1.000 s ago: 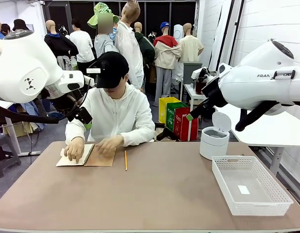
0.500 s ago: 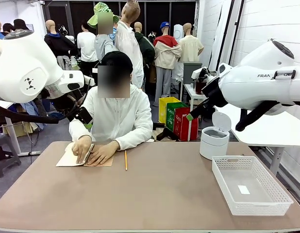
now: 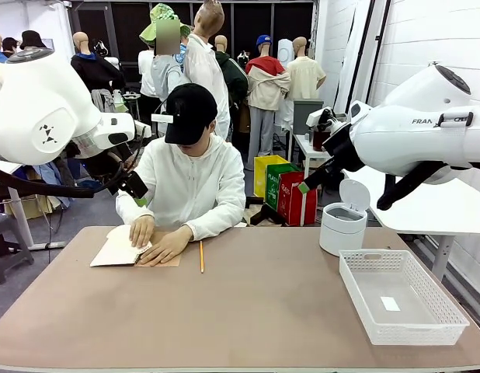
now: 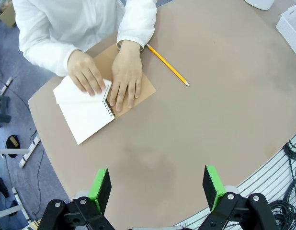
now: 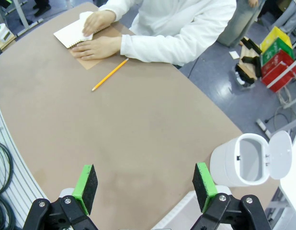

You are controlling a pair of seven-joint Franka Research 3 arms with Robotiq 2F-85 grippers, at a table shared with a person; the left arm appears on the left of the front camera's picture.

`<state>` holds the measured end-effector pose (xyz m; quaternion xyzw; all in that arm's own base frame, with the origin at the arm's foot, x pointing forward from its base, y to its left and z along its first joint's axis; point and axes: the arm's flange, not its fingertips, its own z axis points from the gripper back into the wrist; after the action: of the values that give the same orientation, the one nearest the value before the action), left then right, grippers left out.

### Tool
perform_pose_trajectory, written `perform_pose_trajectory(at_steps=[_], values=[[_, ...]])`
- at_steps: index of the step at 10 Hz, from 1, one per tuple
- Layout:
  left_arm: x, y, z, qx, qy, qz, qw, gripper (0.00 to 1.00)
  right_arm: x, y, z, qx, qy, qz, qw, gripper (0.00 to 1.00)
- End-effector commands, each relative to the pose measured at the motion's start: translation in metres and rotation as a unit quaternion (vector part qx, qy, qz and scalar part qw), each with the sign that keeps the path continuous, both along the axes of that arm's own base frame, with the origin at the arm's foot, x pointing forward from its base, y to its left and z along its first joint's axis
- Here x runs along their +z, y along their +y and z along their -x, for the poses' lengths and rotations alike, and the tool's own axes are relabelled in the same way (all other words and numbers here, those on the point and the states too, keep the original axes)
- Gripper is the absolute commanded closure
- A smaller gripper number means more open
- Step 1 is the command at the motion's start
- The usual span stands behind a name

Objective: Sort the paper based on its condition.
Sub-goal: If a person hands you a paper, place it in the Organizing basket , and if it's crumpled, put it in the Trash can.

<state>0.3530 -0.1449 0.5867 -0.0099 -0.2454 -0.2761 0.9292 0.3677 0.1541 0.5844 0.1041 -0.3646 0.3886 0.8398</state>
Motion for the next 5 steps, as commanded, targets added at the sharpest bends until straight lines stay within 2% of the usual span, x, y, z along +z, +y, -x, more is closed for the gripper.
perform_pose_trajectory(at_steps=[1,5], values=[[0.0005,0.0005,-0.0004,0.000,-0.002,0.001,1.000,0.00,0.0009,-0.0008,0.0001,0.001,0.001,0.006,1.000,0.00],[0.0005,0.0005,-0.0004,0.000,-0.002,0.001,1.000,0.00,0.0009,-0.0008,0.0001,0.001,0.001,0.006,1.000,0.00]])
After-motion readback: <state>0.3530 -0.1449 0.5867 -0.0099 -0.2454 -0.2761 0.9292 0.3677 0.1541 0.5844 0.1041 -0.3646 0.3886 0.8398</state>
